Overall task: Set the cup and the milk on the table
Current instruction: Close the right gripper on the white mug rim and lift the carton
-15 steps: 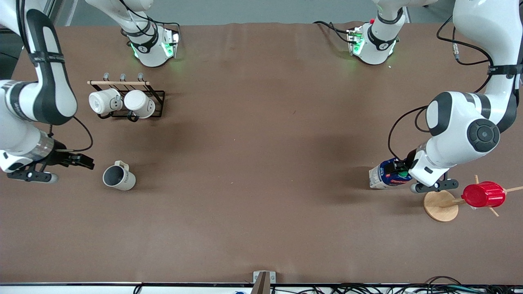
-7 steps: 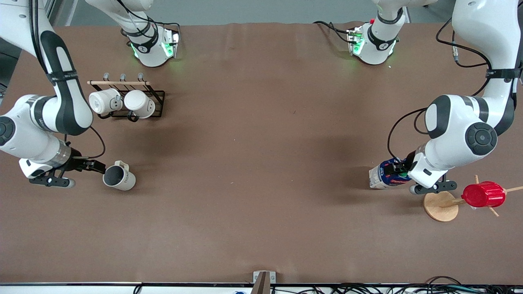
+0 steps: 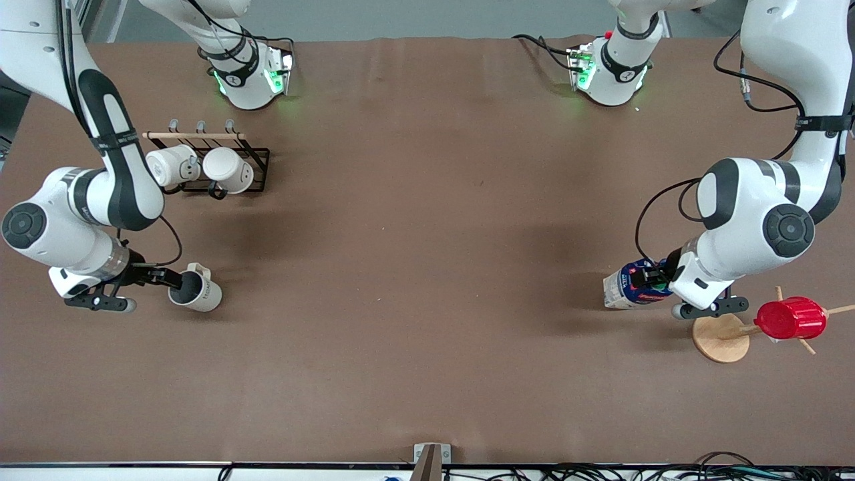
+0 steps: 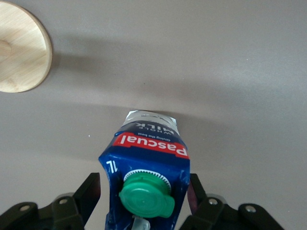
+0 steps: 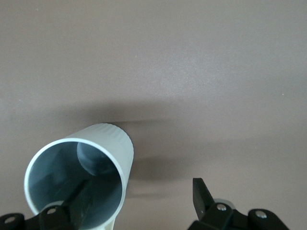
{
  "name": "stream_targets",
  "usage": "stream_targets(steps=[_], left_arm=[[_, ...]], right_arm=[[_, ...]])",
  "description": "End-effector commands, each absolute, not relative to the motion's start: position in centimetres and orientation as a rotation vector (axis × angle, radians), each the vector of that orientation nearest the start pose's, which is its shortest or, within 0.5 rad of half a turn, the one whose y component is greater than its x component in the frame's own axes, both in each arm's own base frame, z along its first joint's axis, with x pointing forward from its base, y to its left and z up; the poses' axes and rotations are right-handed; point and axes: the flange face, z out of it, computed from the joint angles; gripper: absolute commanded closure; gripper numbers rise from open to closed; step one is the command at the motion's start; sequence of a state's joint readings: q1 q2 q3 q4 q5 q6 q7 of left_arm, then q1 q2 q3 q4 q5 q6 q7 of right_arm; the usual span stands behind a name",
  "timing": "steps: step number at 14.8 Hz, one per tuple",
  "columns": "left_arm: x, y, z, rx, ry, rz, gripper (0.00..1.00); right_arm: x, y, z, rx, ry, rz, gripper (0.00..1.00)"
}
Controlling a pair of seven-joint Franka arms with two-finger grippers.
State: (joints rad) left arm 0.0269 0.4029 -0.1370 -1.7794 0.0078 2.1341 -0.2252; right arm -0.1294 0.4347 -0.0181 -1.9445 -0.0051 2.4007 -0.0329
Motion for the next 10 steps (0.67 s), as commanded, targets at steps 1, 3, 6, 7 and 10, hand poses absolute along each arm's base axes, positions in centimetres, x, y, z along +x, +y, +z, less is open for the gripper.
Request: stream_targets(steps=[1, 3, 6, 7, 10], left_arm=[[64.5, -6.4, 33.0, -3.181, -0.186, 0.076, 0.46], [64.4, -6.9, 33.0, -3.182, -0.176, 0.083, 0.66], [64.3, -7.4, 33.5, -3.182, -0.176, 0.076, 0.76], [64.3, -7.5, 33.7, -3.183, -0.166, 0.071, 0.77], [64.5, -8.5, 34.7, -3.194, -0.151, 0.047, 0.85]], right_arm=[[61.5, -9.0, 24.6, -3.159, 0.155, -0.036, 0.08], [61.6, -8.9, 24.1, -3.159, 0.152, -0.041, 0.11], [61.7, -8.8, 24.0, -3.159, 0.15, -0.041, 0.23], [61.9, -8.6, 24.0, -3.158, 0.144, -0.043, 0.26], [62.1, -8.0, 23.9, -3.159, 0.137, -0.061, 0.35]])
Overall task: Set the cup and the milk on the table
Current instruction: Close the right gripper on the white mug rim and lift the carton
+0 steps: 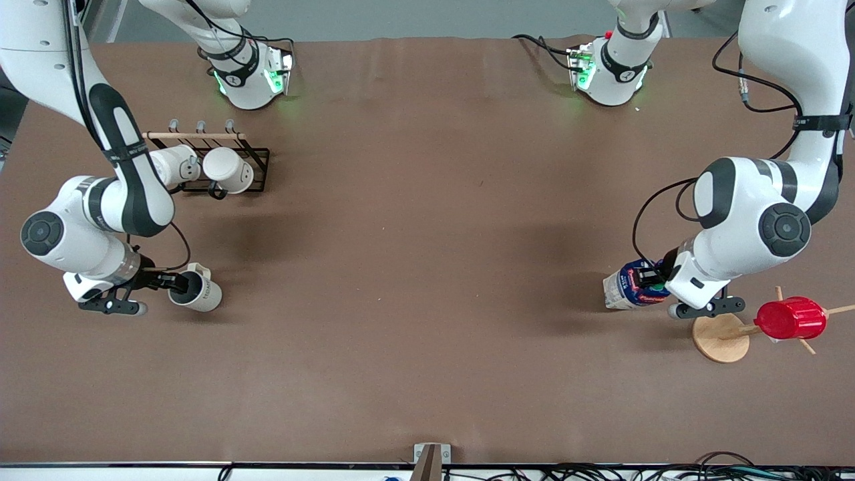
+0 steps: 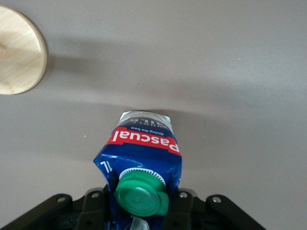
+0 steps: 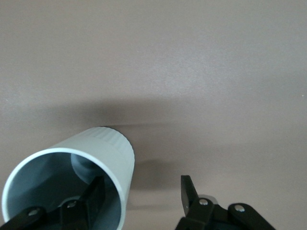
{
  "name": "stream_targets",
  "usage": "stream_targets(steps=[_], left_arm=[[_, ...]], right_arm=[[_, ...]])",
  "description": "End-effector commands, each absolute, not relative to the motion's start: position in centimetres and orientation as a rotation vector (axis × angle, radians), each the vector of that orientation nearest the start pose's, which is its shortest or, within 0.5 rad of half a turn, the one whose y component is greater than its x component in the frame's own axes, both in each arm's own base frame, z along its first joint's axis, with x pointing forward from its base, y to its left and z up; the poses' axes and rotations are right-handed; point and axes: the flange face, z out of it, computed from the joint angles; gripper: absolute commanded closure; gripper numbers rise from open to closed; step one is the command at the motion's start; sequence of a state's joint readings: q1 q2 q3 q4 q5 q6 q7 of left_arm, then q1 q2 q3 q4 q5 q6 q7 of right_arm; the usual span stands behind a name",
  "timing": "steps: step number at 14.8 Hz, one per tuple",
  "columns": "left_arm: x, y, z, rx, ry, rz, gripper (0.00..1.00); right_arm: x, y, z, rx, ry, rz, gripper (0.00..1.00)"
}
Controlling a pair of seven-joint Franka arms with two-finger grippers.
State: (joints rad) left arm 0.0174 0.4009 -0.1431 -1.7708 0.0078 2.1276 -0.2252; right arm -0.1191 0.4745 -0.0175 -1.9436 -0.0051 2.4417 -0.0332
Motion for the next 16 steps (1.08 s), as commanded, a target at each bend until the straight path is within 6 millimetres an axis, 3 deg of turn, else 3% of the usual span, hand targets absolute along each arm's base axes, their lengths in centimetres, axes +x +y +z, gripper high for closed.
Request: stream_targets(steps=[1, 5, 8, 12, 14, 16], left_arm=[[64.5, -8.6, 35.1, -3.196, -0.146, 0.035, 0.86], [64.9, -9.8, 37.8, -3.201, -0.13, 0.055, 0.87], [65.0, -10.6, 39.0, -3.209, -0.11, 0.062, 0.87], [64.9, -11.7, 40.1, -3.215, -0.106, 0.04, 0.87], [64.8, -12.5, 40.5, -3.22, -0.087, 0.041, 0.87], [64.8, -12.7, 40.9, -3.221, -0.08, 0.039, 0.87]], right_arm=[[62.1, -8.0, 23.6, -3.159, 0.139, -0.061, 0.41], [62.1, -8.0, 23.4, -3.158, 0.143, -0.066, 0.62], [62.1, -8.0, 23.2, -3.151, 0.159, -0.064, 0.85], [62.1, -7.9, 23.2, -3.15, 0.157, -0.064, 0.88], [62.1, -8.0, 23.2, -3.15, 0.161, -0.064, 0.97], [62.1, -8.0, 23.3, -3.15, 0.161, -0.064, 0.99]])
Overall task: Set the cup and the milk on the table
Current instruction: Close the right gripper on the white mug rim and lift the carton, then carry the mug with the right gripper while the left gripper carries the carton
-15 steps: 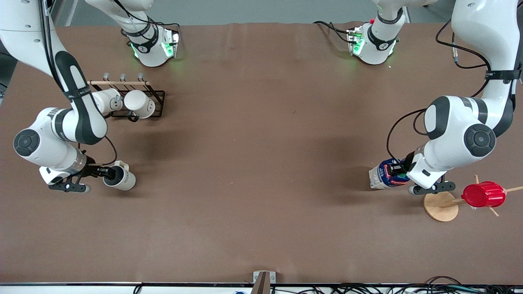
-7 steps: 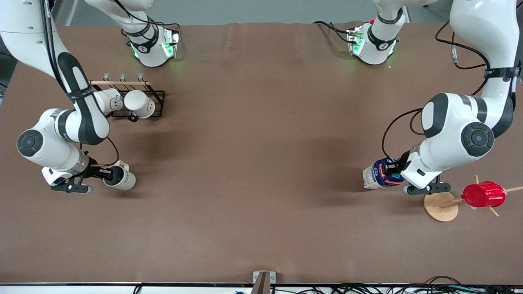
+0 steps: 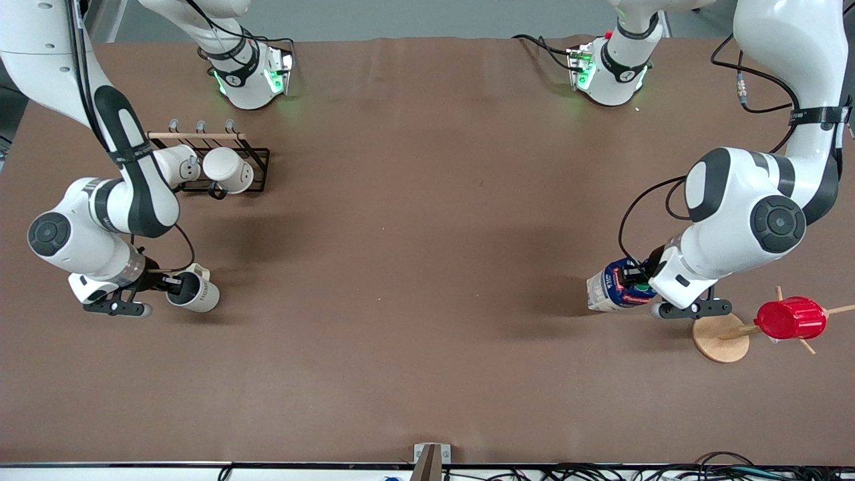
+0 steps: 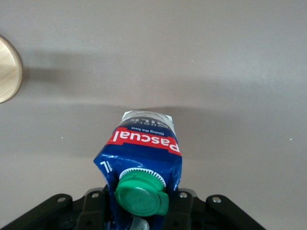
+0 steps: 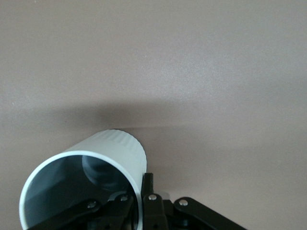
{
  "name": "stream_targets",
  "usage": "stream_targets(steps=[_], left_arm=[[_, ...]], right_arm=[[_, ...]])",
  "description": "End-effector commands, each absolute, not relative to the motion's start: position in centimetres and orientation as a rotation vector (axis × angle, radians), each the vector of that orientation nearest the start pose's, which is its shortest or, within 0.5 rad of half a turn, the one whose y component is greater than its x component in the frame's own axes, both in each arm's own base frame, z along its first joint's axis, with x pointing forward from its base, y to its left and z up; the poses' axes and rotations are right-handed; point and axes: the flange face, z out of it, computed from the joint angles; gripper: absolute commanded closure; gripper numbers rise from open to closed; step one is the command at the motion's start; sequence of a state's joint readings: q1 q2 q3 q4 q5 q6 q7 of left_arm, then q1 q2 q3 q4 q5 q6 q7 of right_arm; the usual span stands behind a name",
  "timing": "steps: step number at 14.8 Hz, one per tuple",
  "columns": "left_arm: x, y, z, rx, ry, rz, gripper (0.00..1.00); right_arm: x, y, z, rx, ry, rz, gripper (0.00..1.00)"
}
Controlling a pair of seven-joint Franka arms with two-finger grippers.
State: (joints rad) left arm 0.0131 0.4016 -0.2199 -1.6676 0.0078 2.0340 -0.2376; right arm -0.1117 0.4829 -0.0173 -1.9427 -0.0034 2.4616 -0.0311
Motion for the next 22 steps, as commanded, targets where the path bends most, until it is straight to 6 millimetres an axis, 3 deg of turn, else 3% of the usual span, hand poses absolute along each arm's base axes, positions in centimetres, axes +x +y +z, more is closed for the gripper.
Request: stream_targets(steps=[1, 7, 11, 13, 15, 17, 21, 22], left_arm=[[64.8, -13.1, 41.1, -3.225, -0.074, 0.038, 0.87], [64.7, -13.6, 41.8, -3.227, -0.086, 0.022, 0.87], [64.2, -15.6, 42.2, -3.235, -0.113, 0.022, 0.87], [64.0, -16.3, 42.3, -3.238, -0.123, 0.022, 0.87], [64.0, -17.0, 42.7, -3.239, -0.109, 0.023, 0.87], [64.1, -17.4, 43.5, -3.237, -0.121, 0.034, 0.87], [64.0, -18.3, 44.1, -3.237, -0.129, 0.037, 0.87], [64.0, -18.6, 44.1, -3.237, -0.122, 0.038, 0.87]], right_arm=[[62.1, -8.0, 23.3, -3.15, 0.161, -0.064, 1.0], [62.0, -8.2, 23.2, -3.15, 0.165, -0.057, 1.0], [62.7, -8.0, 24.1, -3.15, 0.166, -0.069, 1.0], [63.6, -6.4, 25.3, -3.147, 0.192, -0.077, 1.0], [65.0, -3.1, 27.4, -3.142, 0.256, -0.018, 1.0], [66.3, 2.5, 30.0, -3.133, 0.368, -0.001, 1.0], [67.3, 11.2, 31.3, -3.092, 0.512, -0.06, 1.0], [67.1, 14.2, 31.3, -3.085, 0.532, -0.068, 1.0]])
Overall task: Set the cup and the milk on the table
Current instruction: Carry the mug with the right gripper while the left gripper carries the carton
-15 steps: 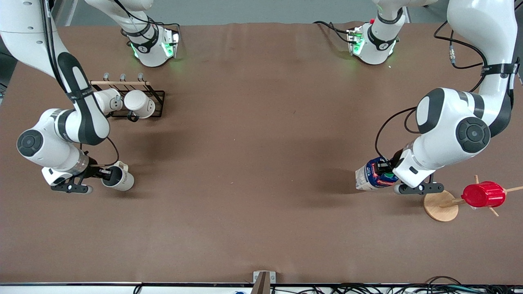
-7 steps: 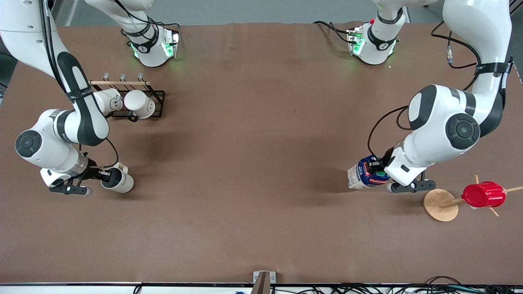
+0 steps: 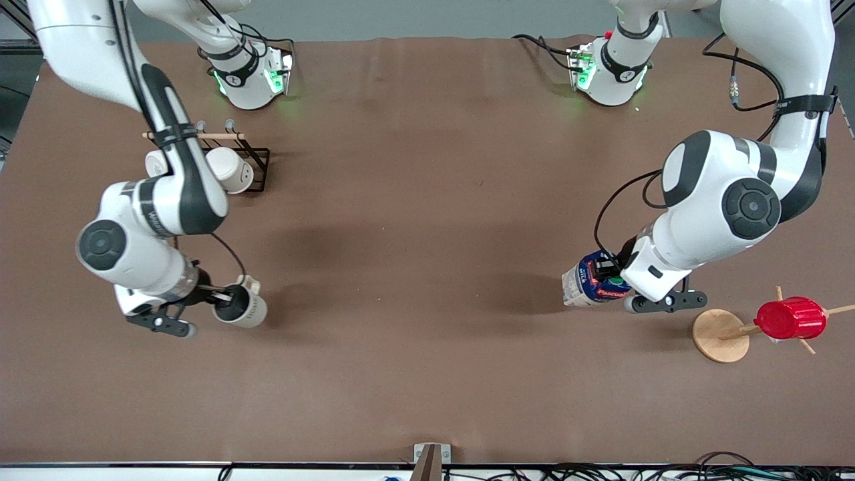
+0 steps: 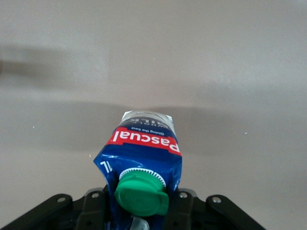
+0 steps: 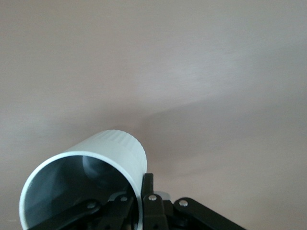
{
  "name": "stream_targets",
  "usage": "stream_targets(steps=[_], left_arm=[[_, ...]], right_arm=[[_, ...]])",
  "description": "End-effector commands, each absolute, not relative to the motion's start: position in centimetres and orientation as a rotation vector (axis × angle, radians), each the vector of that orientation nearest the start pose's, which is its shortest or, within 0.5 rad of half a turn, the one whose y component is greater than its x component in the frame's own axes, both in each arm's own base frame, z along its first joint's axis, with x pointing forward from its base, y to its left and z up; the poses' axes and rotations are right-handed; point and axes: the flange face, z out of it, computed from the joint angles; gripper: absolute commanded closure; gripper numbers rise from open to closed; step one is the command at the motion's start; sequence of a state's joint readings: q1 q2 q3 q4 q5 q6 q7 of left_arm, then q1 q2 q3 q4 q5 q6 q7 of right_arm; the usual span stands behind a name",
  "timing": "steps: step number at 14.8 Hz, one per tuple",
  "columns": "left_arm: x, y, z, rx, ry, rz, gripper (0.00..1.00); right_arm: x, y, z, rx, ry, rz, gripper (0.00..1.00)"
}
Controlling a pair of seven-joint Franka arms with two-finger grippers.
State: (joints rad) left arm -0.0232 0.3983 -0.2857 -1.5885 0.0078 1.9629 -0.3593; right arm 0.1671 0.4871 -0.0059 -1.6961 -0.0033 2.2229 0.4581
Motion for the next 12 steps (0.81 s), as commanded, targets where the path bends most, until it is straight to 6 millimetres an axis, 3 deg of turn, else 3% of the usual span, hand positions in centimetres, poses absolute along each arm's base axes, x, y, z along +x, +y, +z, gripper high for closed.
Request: stream_targets(steps=[1, 4, 9, 12], left_arm=[[63.9, -18.8, 44.2, -3.238, -0.119, 0.036, 0.87], [63.6, -19.6, 44.1, -3.236, -0.149, 0.041, 0.87], [63.2, -21.6, 44.4, -3.237, -0.175, 0.036, 0.87], [62.6, -23.3, 44.1, -3.233, -0.179, 0.047, 0.87]], right_arm=[[66.9, 17.4, 31.0, -3.074, 0.562, -0.076, 1.0], [66.1, 25.7, 29.1, -3.052, 0.648, -0.073, 1.0], [61.7, 35.2, 26.7, -3.021, 0.759, -0.06, 1.0], [59.7, 39.1, 25.8, -3.003, 0.745, -0.083, 1.0]])
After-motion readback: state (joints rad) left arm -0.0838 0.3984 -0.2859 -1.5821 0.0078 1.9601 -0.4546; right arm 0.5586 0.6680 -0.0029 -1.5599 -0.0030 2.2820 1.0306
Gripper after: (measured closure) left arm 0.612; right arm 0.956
